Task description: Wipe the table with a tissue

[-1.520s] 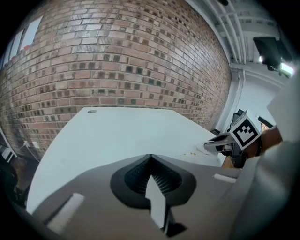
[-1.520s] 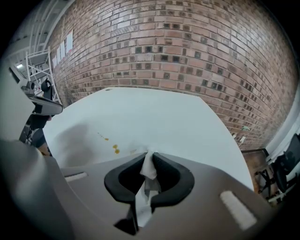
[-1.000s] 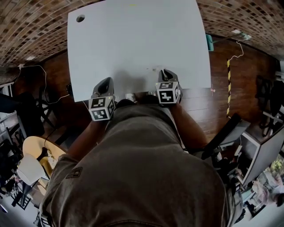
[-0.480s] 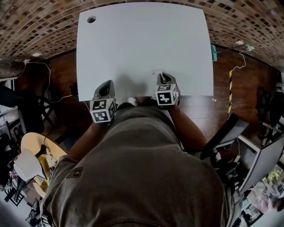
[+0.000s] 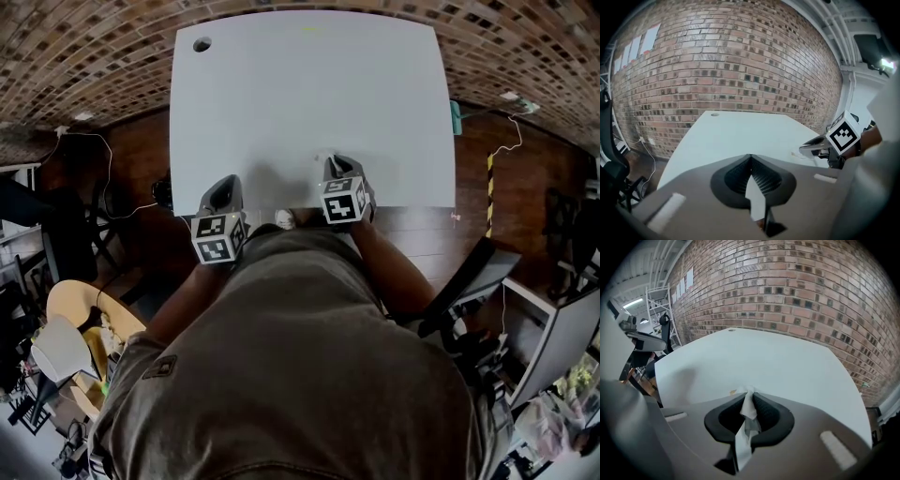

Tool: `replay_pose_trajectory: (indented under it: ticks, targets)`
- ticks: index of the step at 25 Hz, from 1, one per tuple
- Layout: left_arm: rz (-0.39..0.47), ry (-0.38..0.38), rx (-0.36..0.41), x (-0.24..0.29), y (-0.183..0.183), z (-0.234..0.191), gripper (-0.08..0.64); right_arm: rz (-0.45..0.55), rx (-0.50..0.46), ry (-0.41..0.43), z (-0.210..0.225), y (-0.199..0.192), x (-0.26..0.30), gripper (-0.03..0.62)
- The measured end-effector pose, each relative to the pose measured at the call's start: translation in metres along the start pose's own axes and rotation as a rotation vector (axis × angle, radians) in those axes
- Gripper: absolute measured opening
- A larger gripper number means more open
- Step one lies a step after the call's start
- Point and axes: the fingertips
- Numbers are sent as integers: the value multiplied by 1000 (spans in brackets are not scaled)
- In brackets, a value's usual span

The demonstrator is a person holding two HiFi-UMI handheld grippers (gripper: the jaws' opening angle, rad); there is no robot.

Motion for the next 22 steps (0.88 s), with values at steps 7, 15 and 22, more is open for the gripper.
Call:
replay_pose_trajectory:
  ticks: [7, 15, 22]
  targets:
    - [-11, 29, -10, -9, -7, -20, 2, 8, -32, 46, -29, 12, 10, 41]
    - [-20, 25, 1, -10, -7, -25, 2, 12, -50, 90, -51, 19, 13, 41]
    - [-31, -6, 21, -1, -2, -12, 2, 10, -28, 88, -43, 13, 8, 43]
Point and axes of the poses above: the fingertips, and each gripper's own axes: x forward along the fingers, z to its right, y out of its top, and after that the axes turned 1 degree about z, right-handed
